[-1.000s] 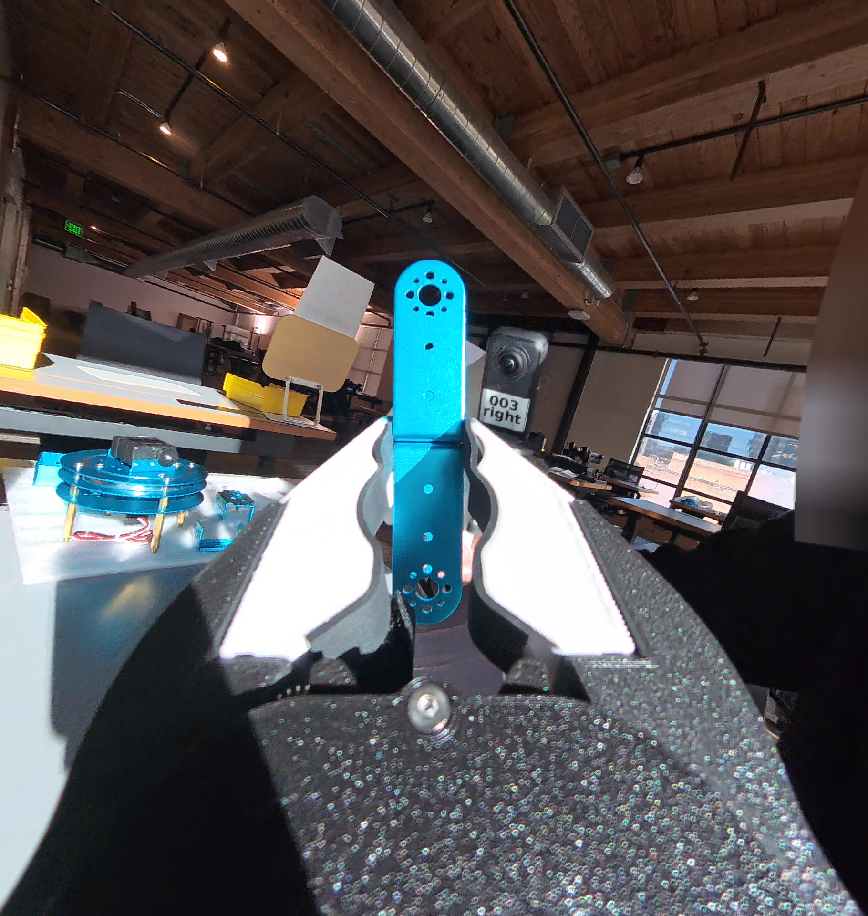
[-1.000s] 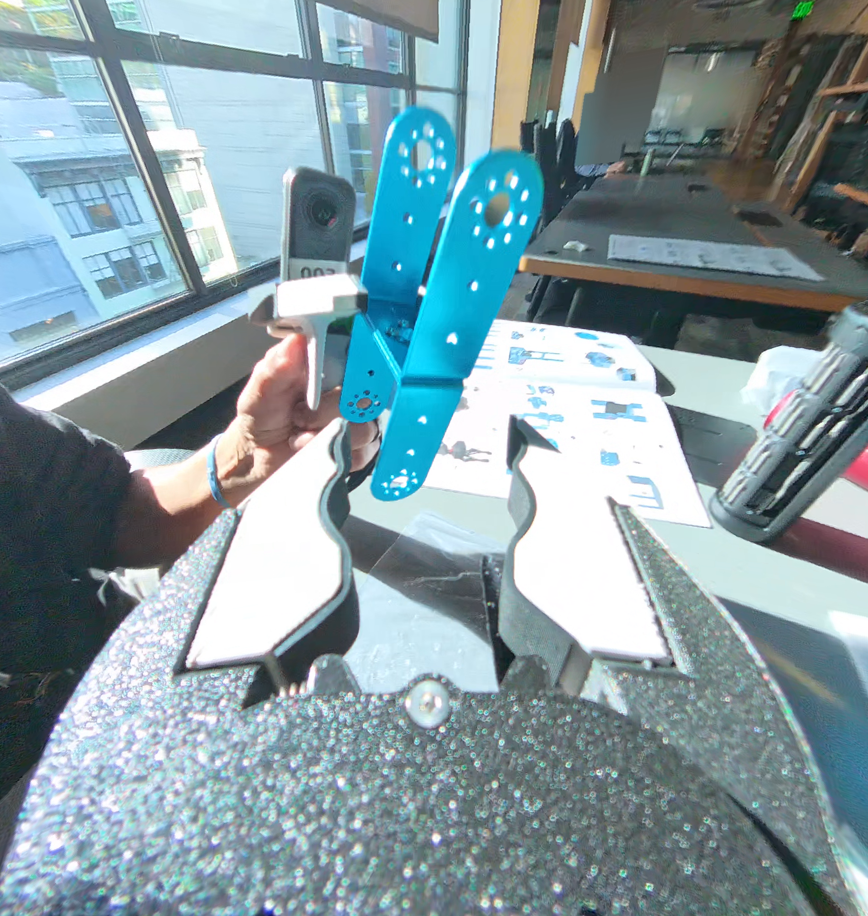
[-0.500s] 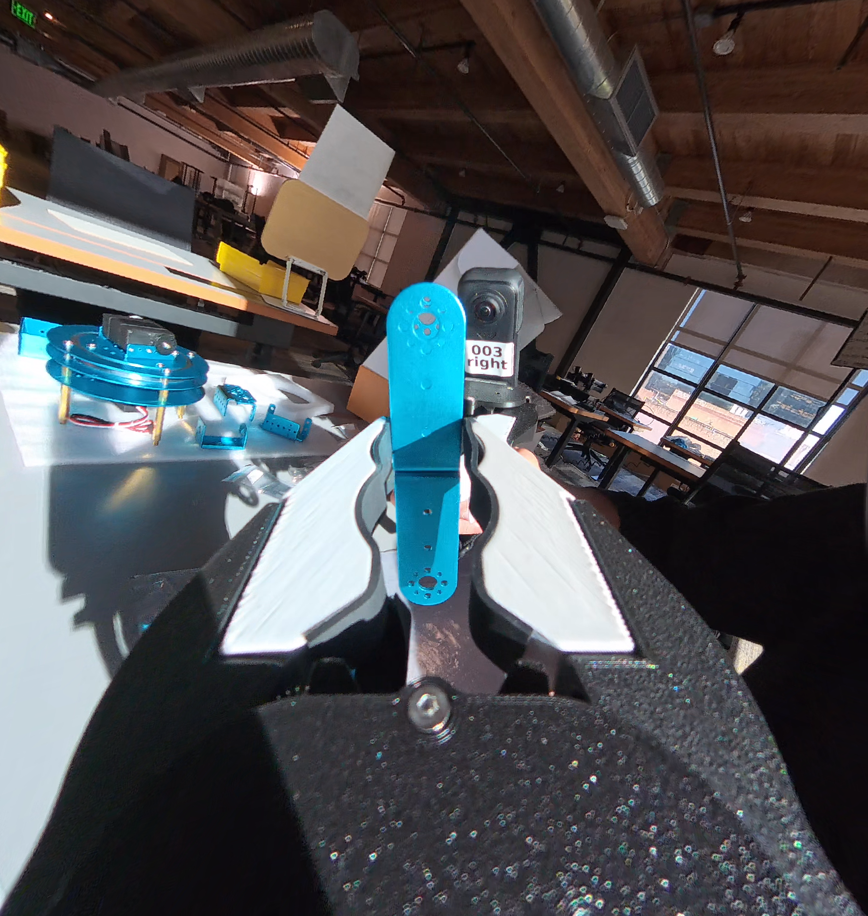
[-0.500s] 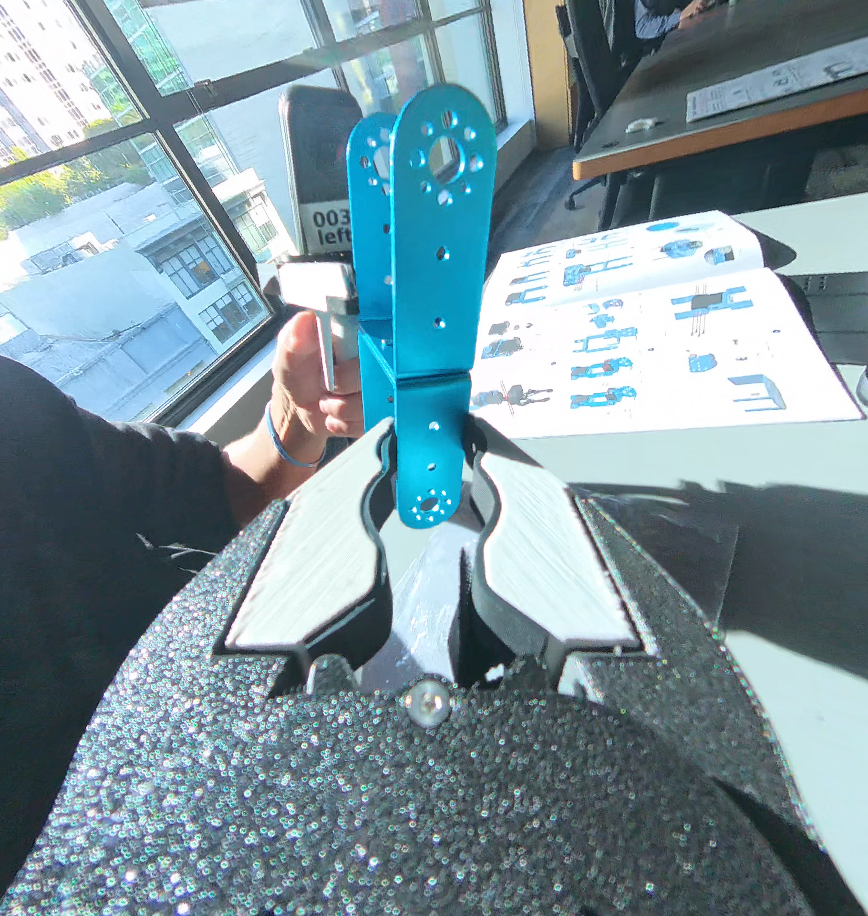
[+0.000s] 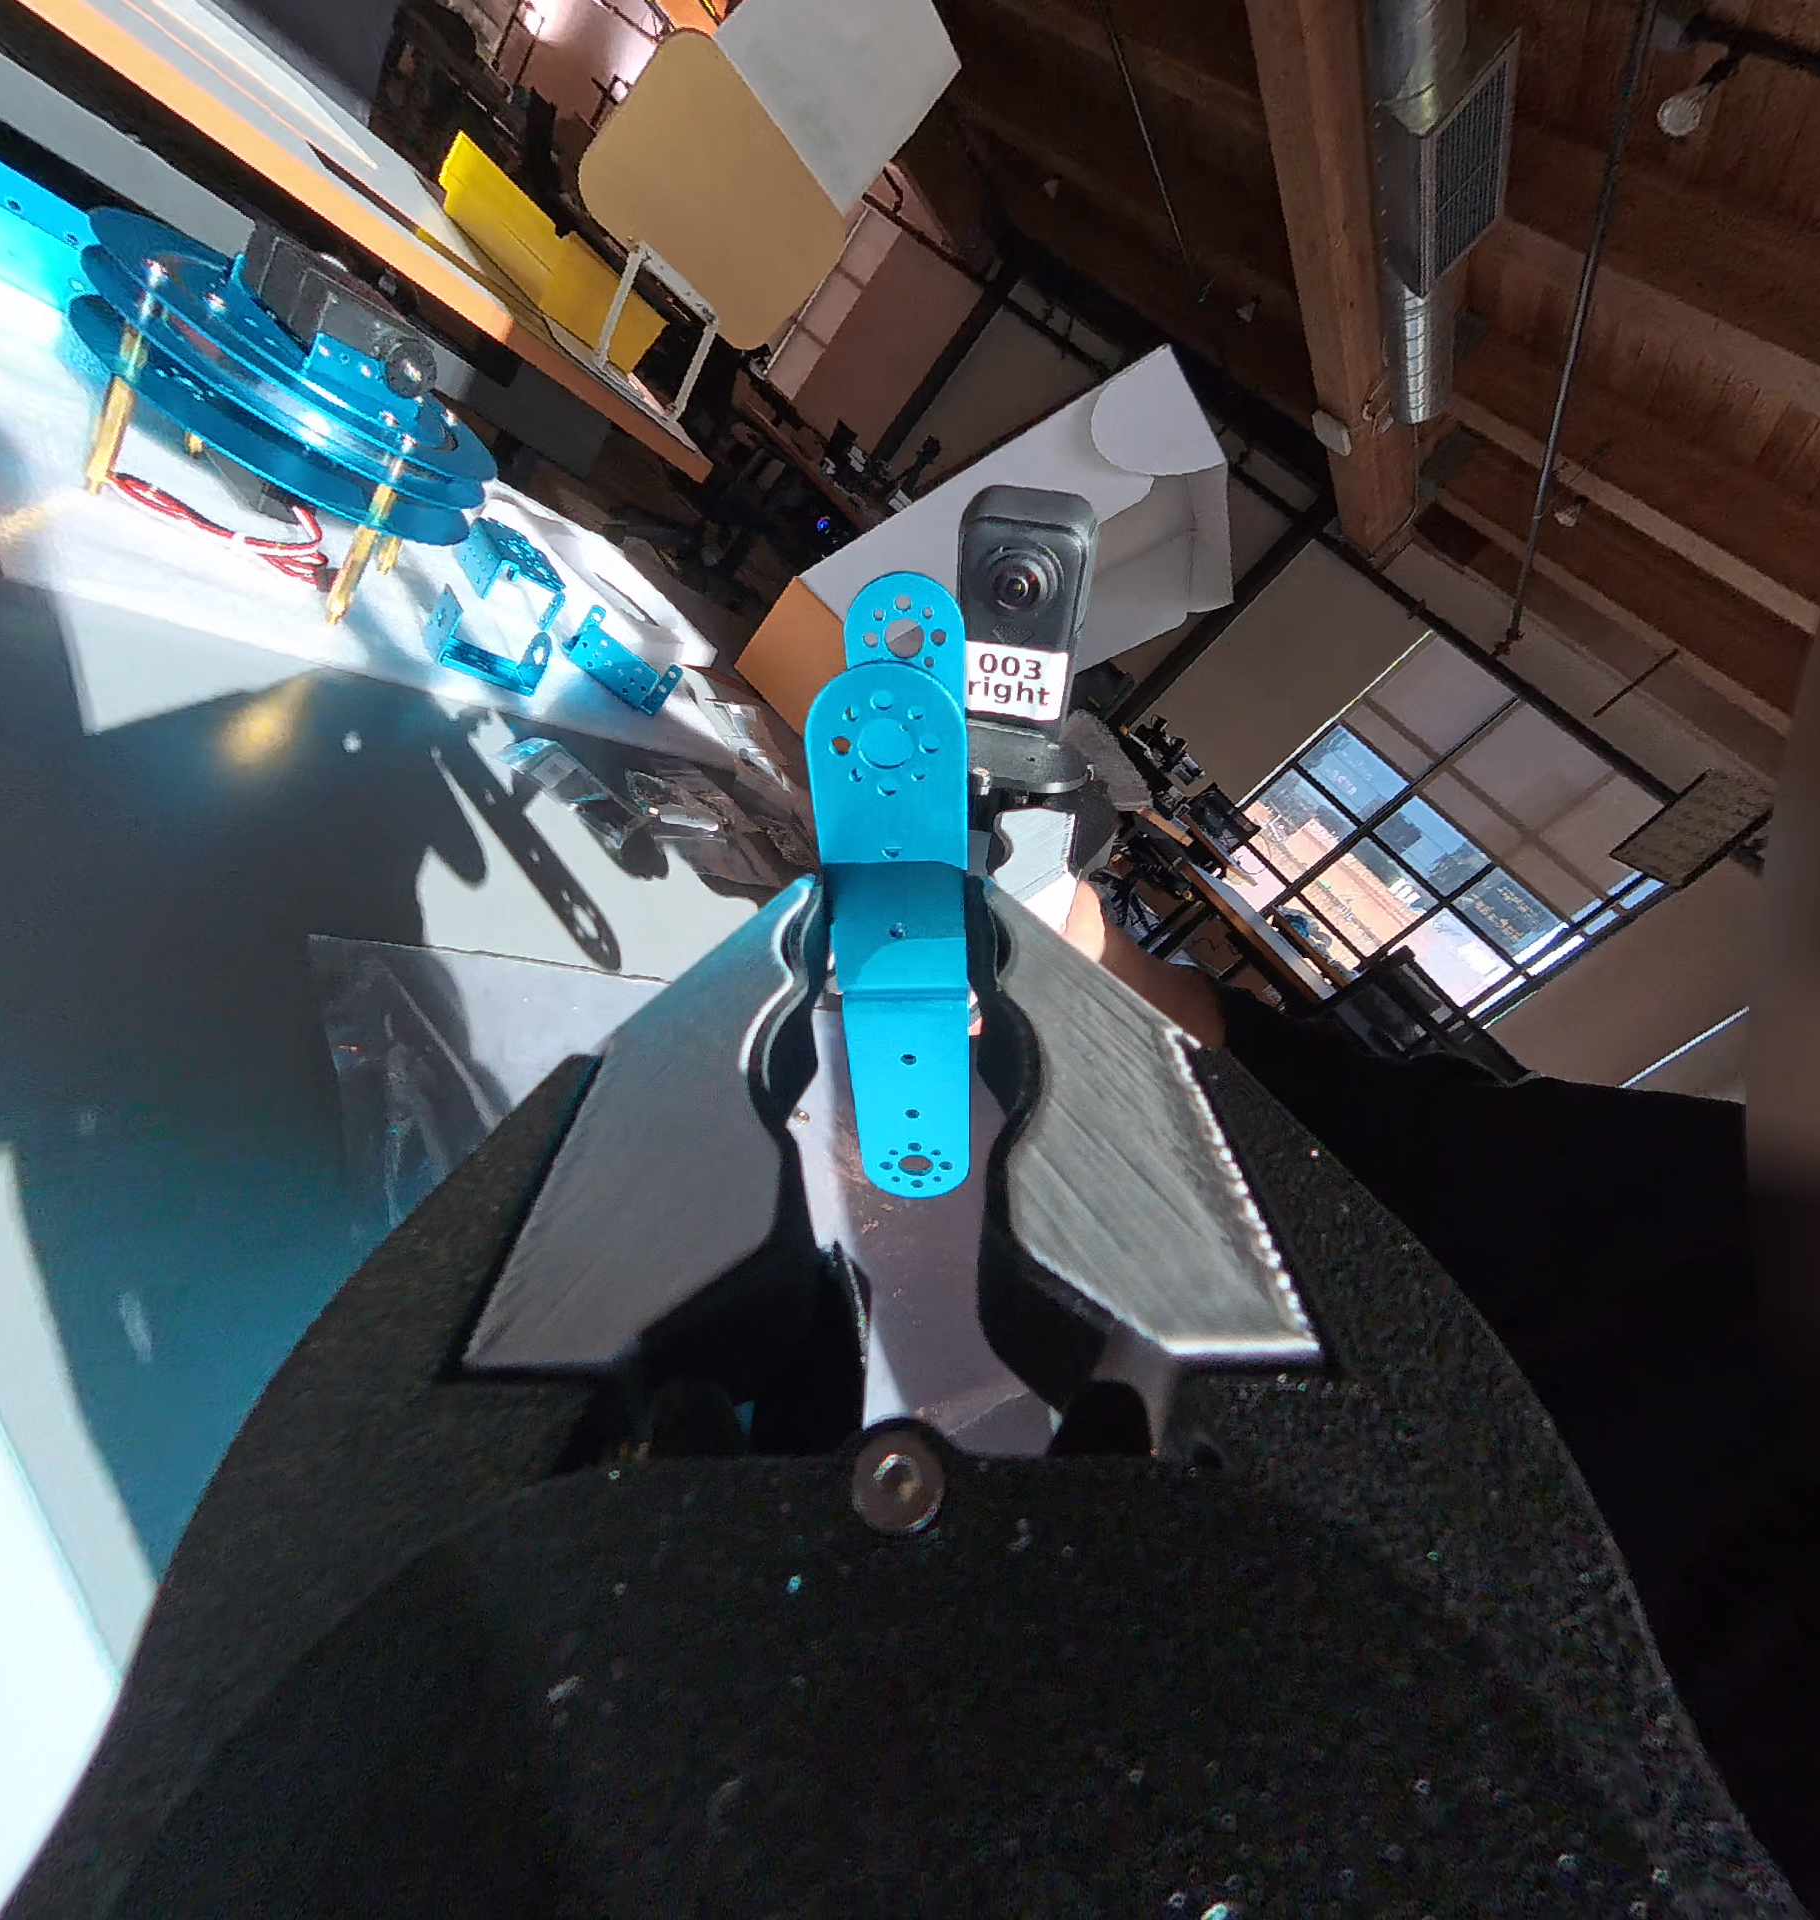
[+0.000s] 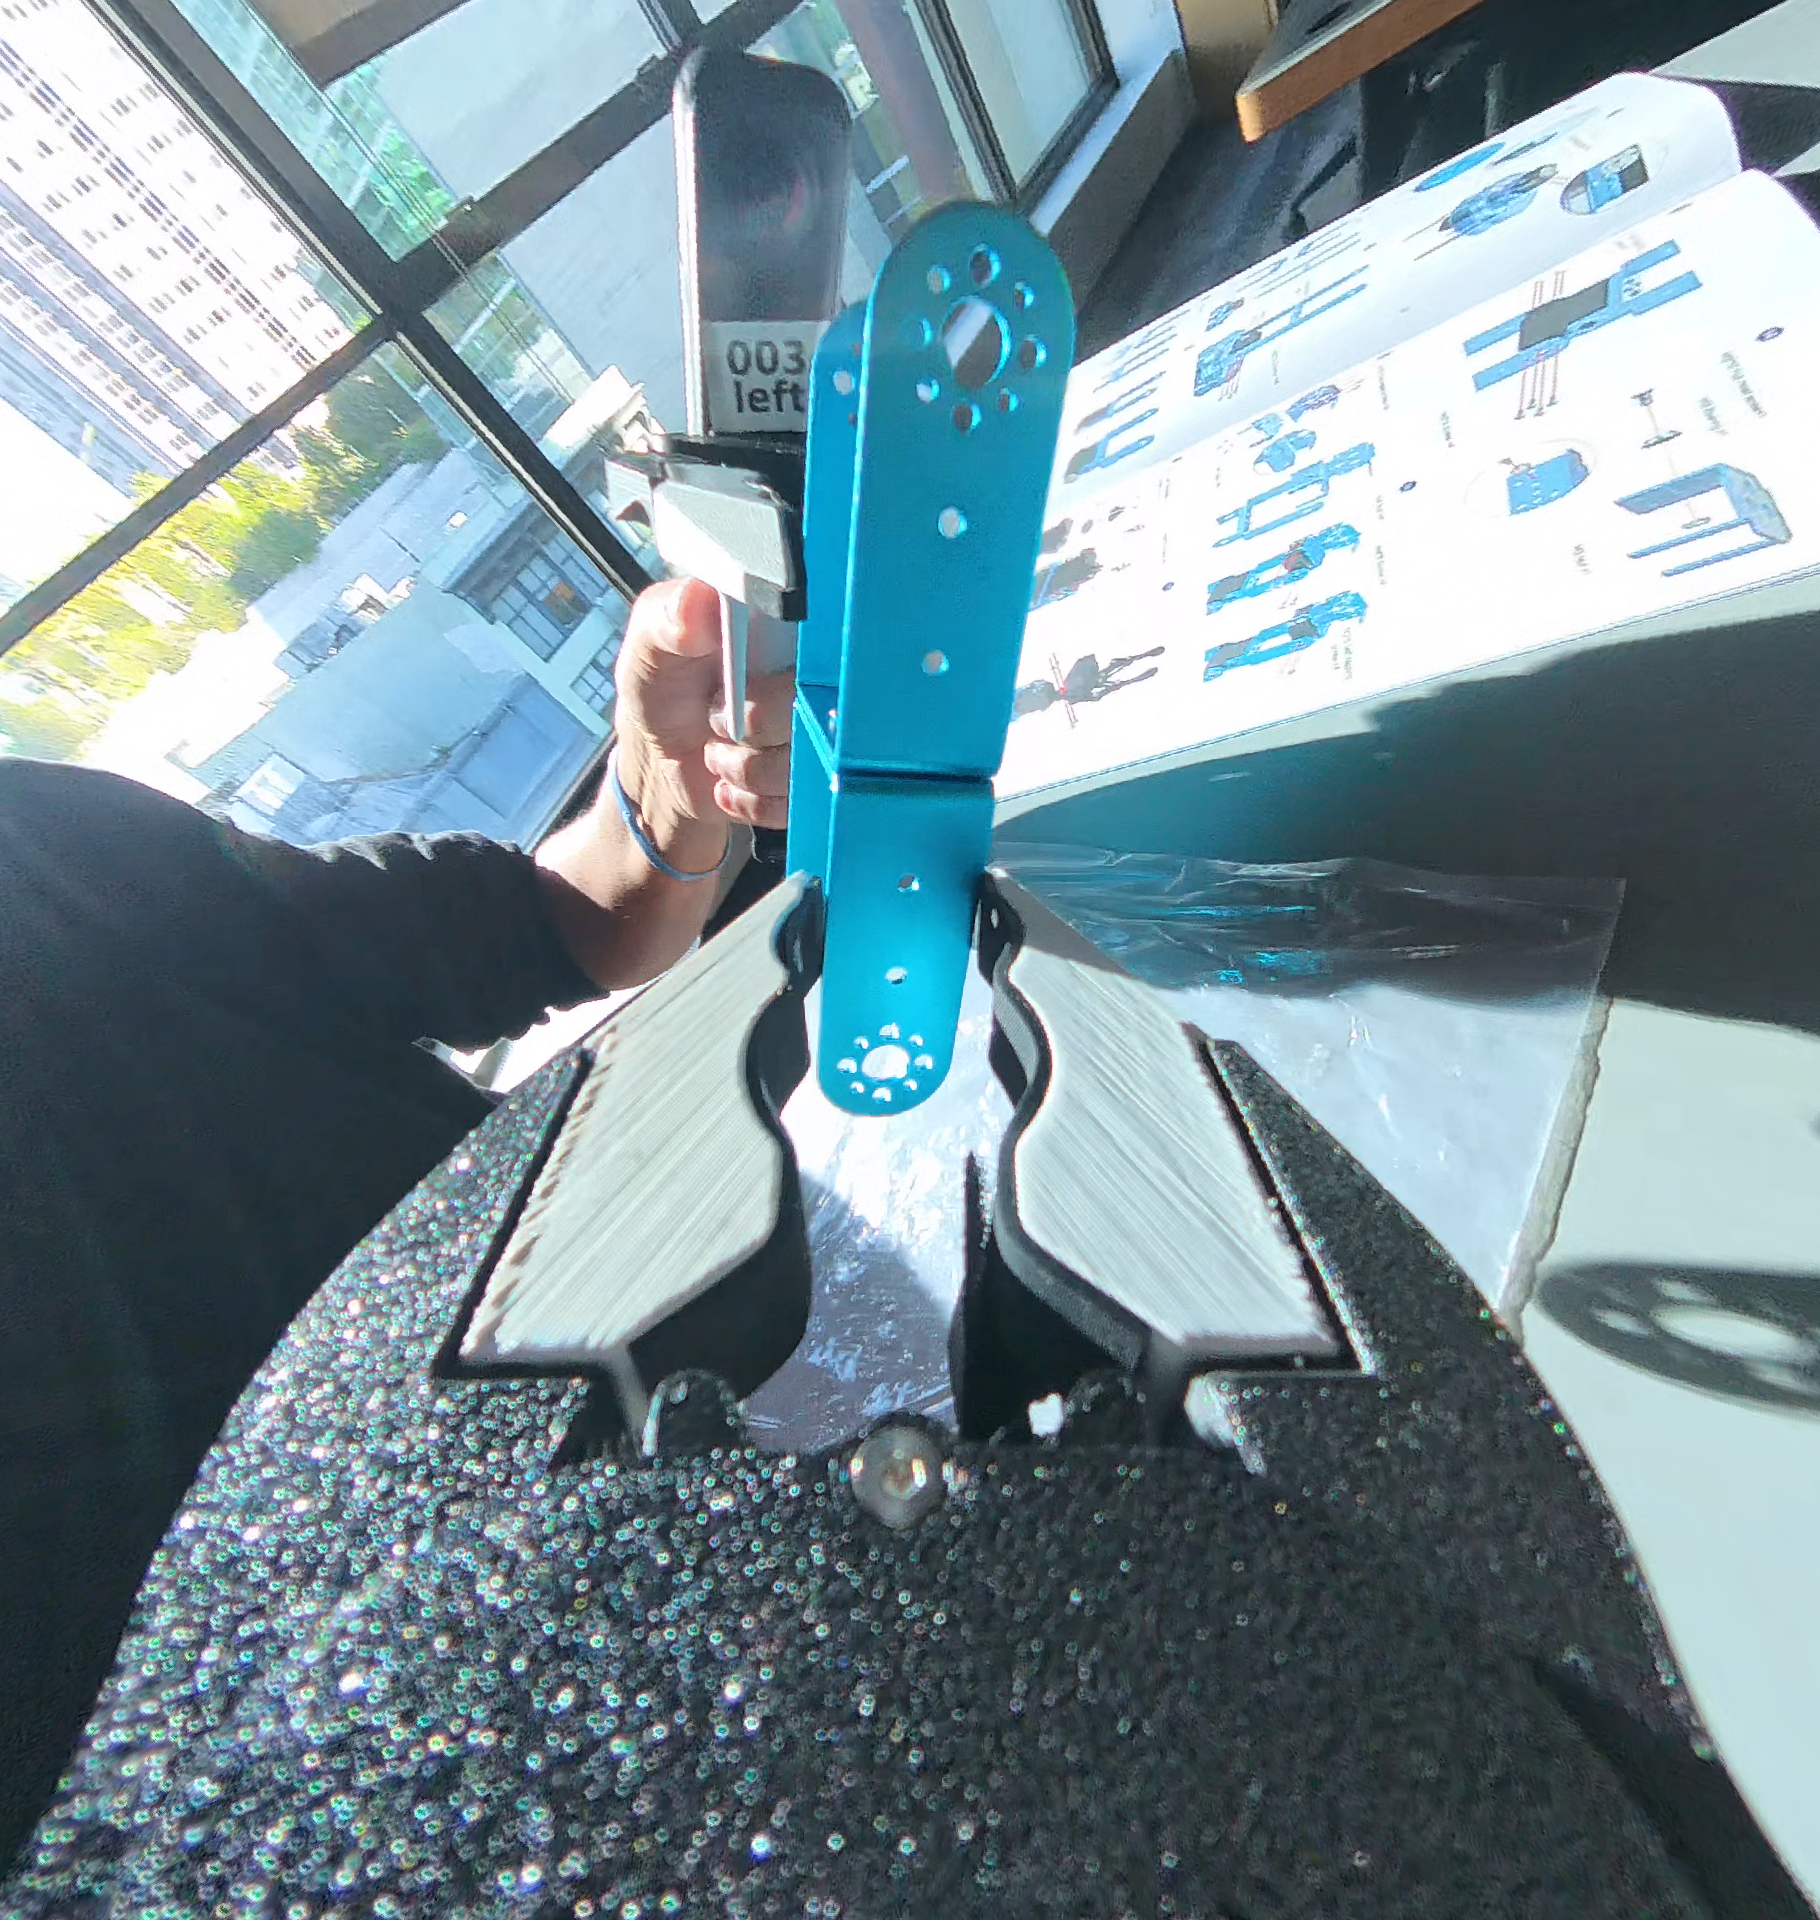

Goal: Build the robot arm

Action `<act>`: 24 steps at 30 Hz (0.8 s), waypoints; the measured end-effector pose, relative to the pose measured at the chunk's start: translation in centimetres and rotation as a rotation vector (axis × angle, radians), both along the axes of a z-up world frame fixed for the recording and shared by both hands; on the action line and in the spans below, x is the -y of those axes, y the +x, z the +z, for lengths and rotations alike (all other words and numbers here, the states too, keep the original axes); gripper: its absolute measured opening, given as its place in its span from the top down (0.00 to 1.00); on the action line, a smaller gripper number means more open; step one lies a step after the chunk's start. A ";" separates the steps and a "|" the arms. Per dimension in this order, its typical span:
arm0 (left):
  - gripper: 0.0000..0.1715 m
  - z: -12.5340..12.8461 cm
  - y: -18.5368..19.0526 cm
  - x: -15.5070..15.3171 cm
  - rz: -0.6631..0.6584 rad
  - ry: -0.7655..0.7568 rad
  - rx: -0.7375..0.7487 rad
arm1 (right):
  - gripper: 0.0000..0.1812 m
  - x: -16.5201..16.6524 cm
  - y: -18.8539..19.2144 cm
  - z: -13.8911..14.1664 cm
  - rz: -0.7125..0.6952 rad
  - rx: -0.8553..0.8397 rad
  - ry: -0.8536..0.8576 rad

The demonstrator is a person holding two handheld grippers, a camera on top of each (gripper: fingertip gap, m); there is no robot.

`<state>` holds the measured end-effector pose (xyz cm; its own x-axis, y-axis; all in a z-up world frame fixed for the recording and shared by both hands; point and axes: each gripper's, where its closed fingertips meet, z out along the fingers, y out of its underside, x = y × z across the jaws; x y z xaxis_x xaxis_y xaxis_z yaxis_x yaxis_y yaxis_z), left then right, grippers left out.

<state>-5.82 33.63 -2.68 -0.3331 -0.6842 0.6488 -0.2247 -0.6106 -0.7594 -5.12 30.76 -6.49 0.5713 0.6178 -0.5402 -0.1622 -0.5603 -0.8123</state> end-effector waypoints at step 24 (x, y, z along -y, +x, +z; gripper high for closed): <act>0.84 -1.8 1.7 -1.2 -0.007 0.141 -0.099 | 0.85 0.4 3.1 -0.6 0.095 -0.198 -0.133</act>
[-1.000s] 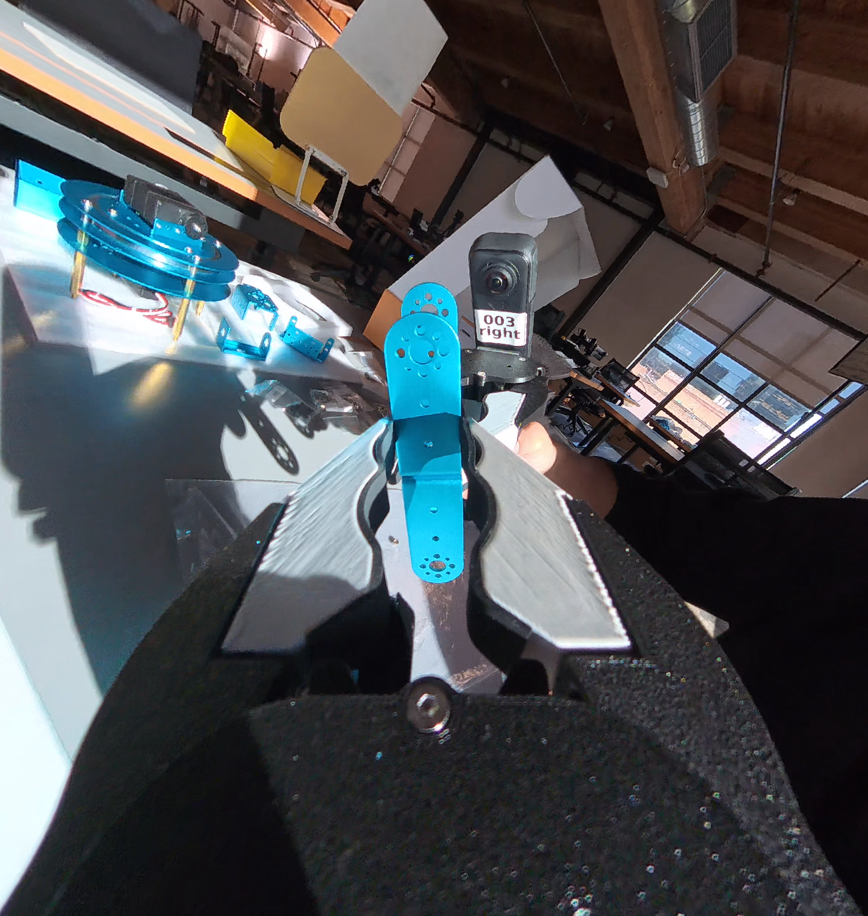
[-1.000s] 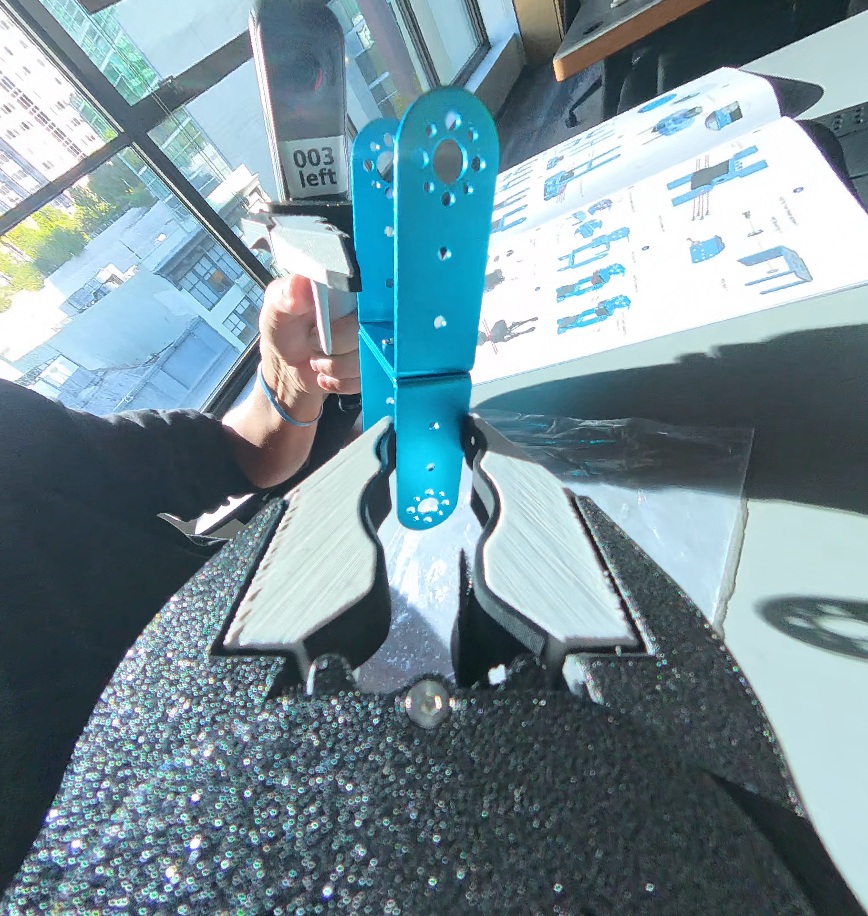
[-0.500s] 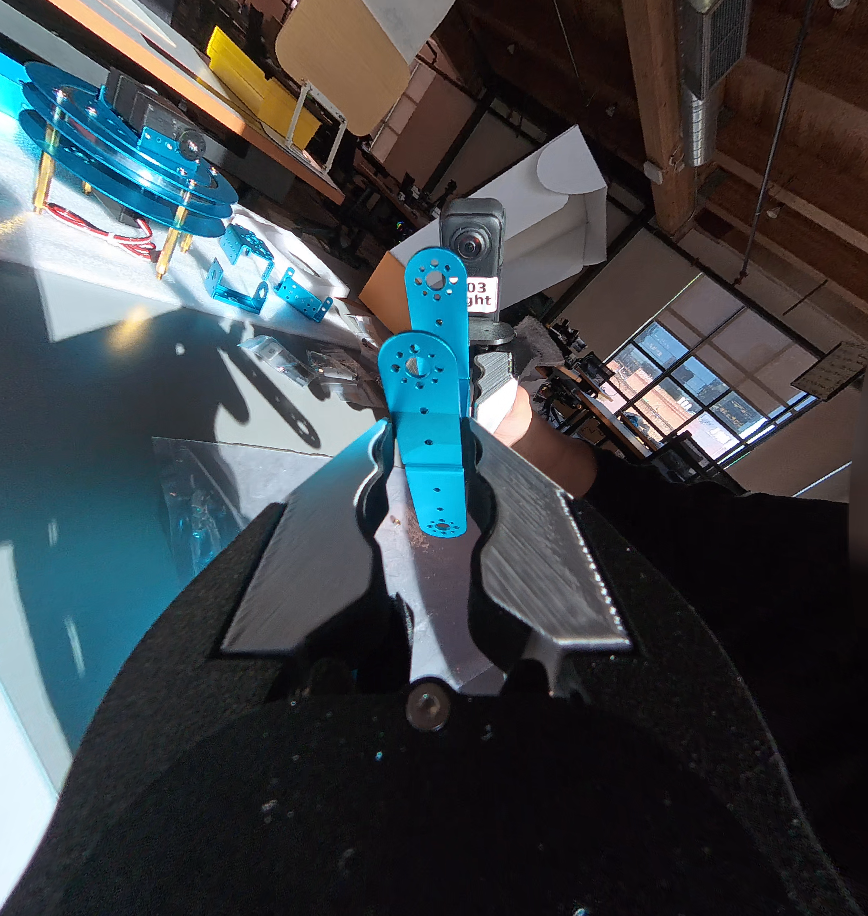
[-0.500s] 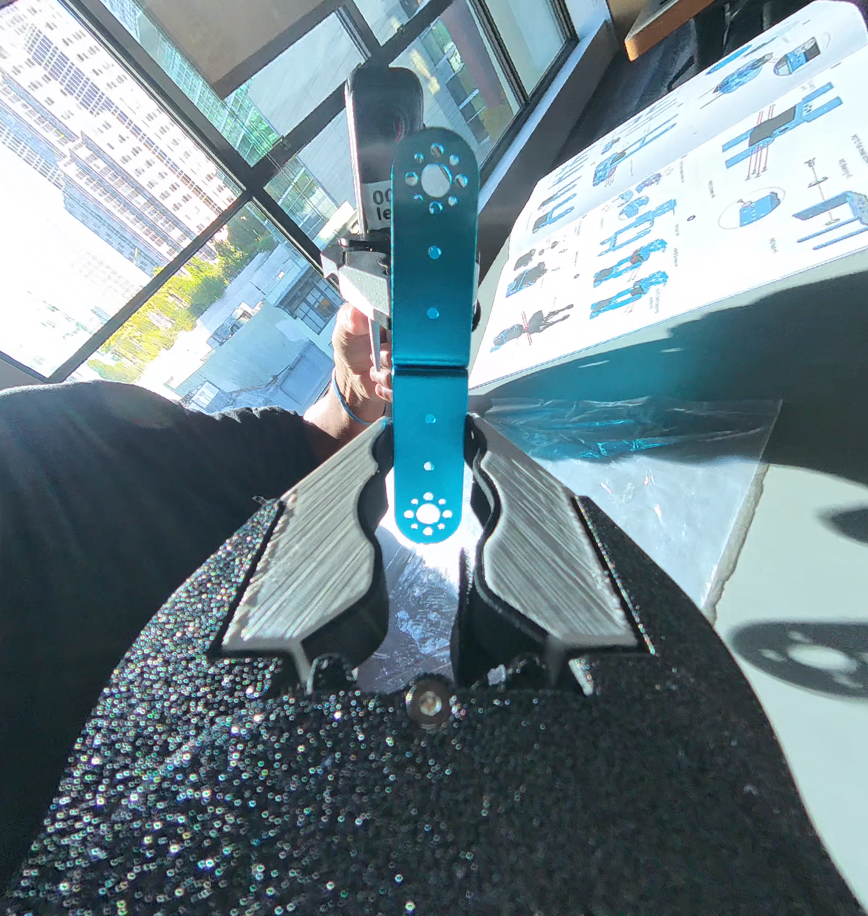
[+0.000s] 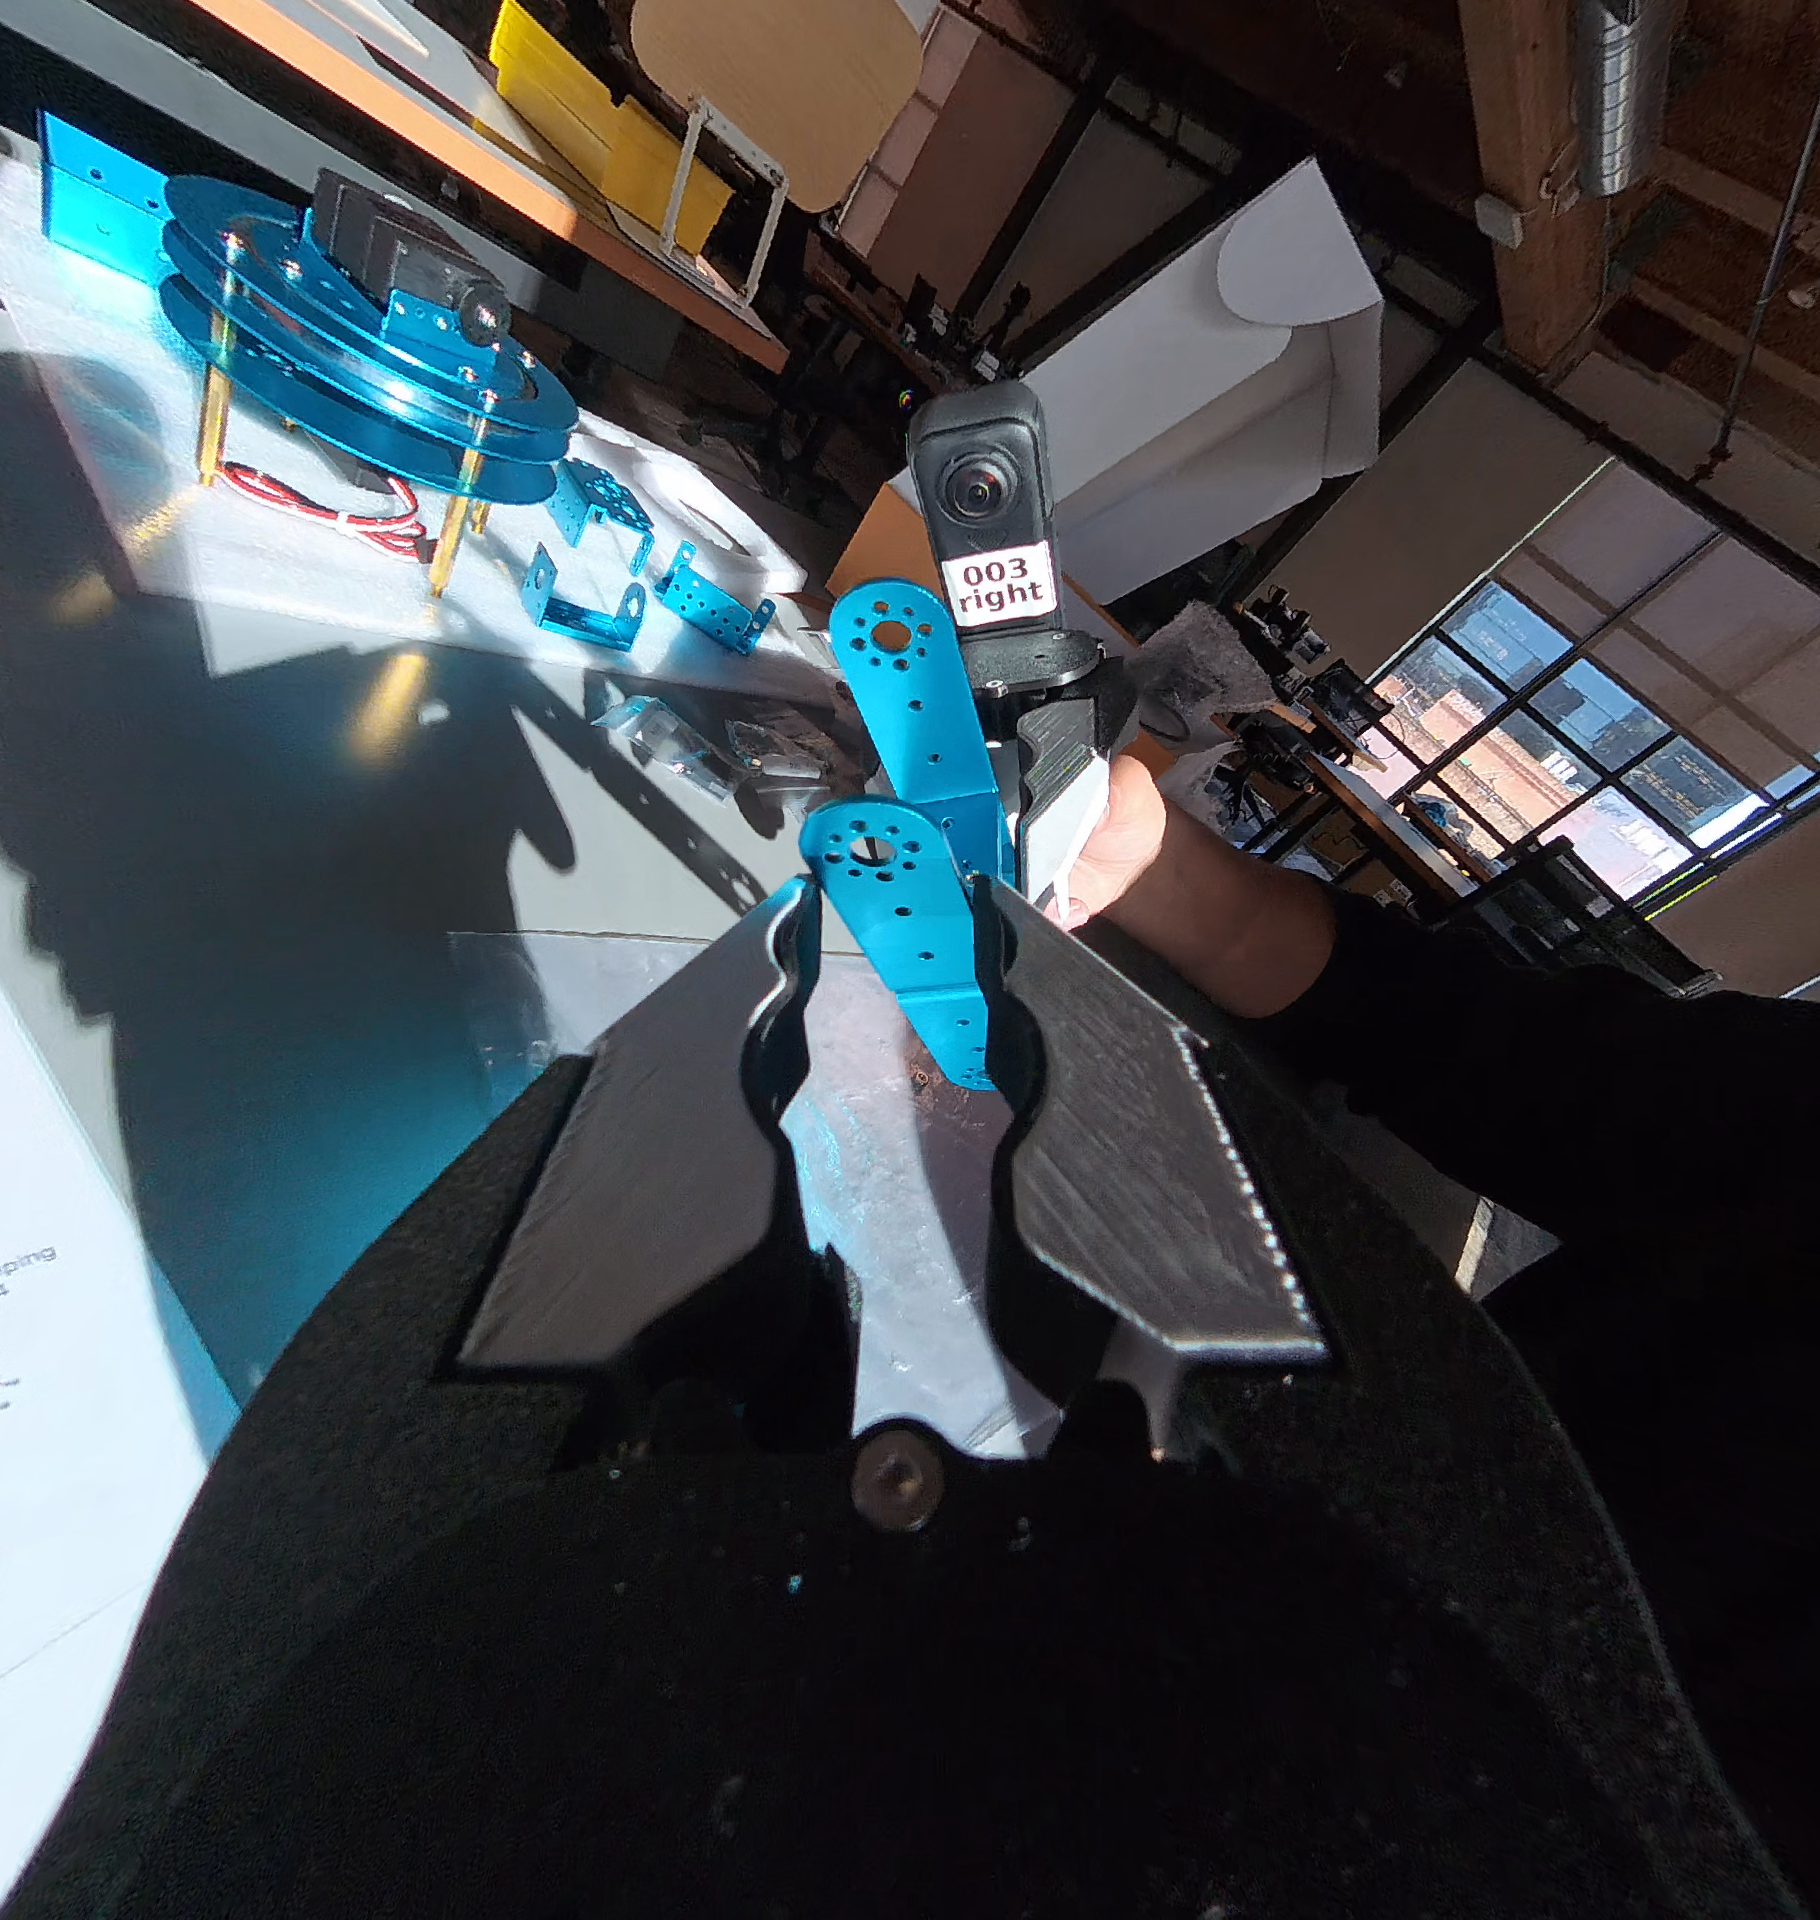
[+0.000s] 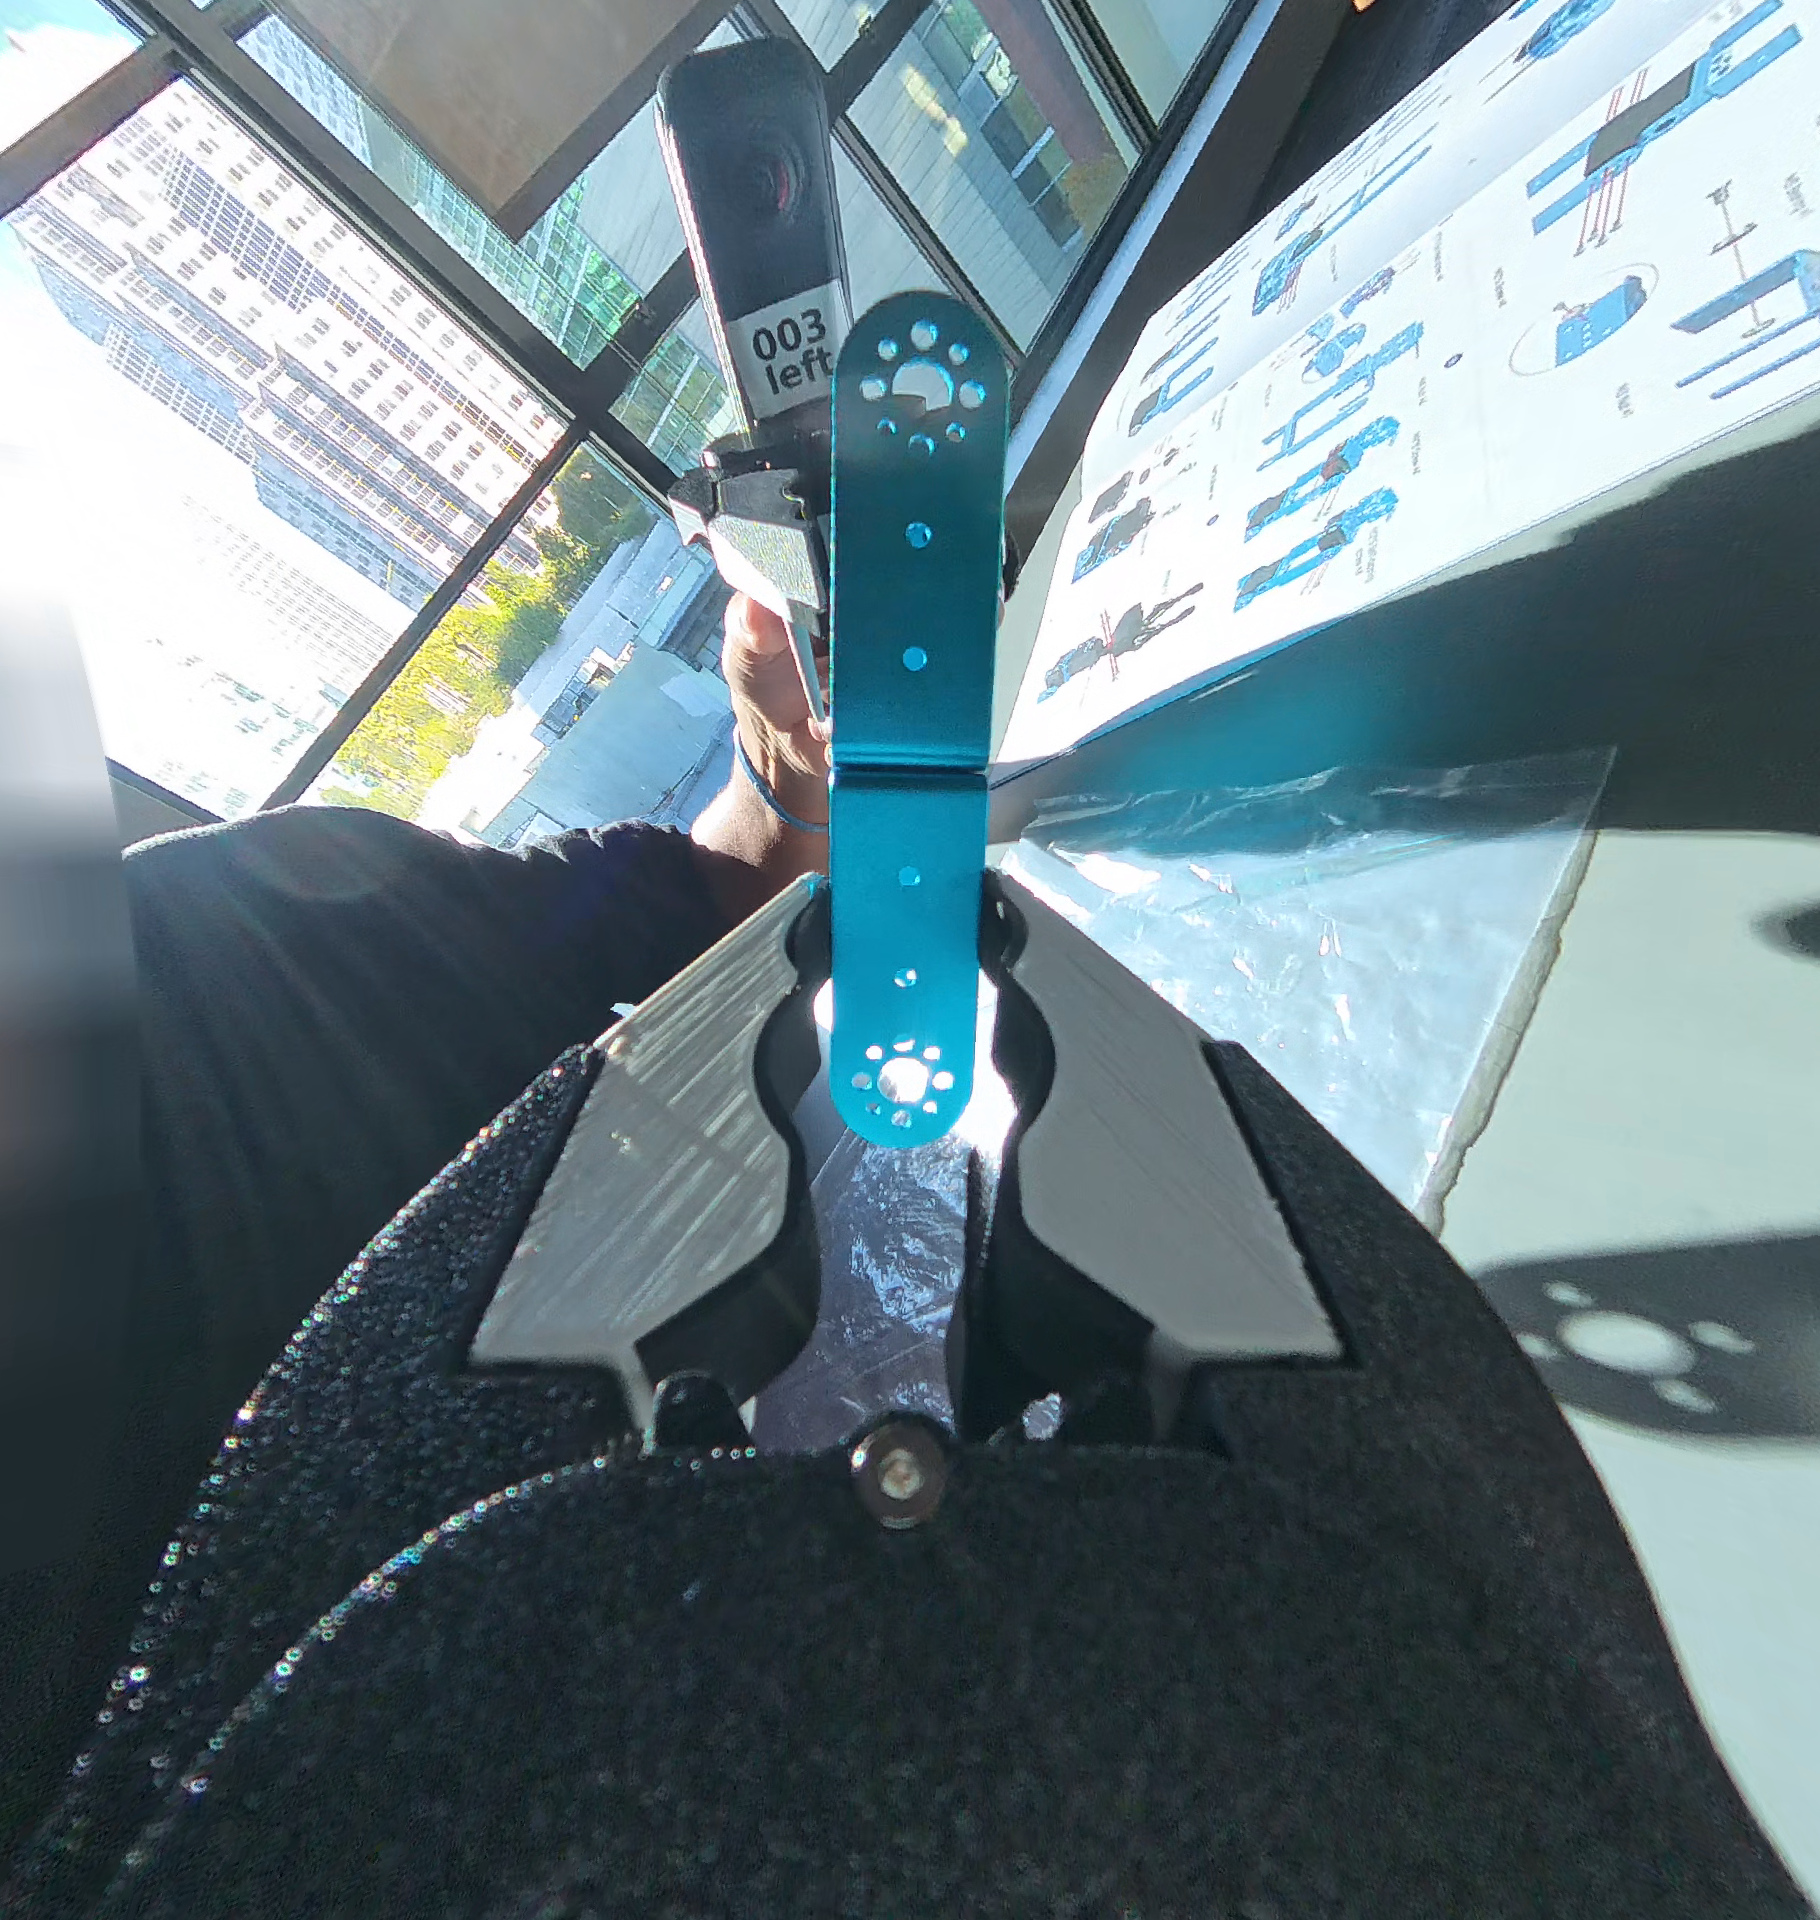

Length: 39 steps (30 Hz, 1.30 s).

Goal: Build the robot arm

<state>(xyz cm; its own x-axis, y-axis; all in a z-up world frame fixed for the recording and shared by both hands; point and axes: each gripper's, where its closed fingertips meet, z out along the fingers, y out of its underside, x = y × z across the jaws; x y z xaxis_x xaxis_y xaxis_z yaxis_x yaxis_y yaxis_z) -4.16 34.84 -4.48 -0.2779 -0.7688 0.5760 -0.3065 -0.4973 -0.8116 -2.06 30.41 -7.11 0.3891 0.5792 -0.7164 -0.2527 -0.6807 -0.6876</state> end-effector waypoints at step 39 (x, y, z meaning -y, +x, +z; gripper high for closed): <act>0.84 -9.2 -2.4 0.8 -0.198 0.244 -0.384 | 0.85 -2.3 0.6 -4.6 0.433 0.502 0.060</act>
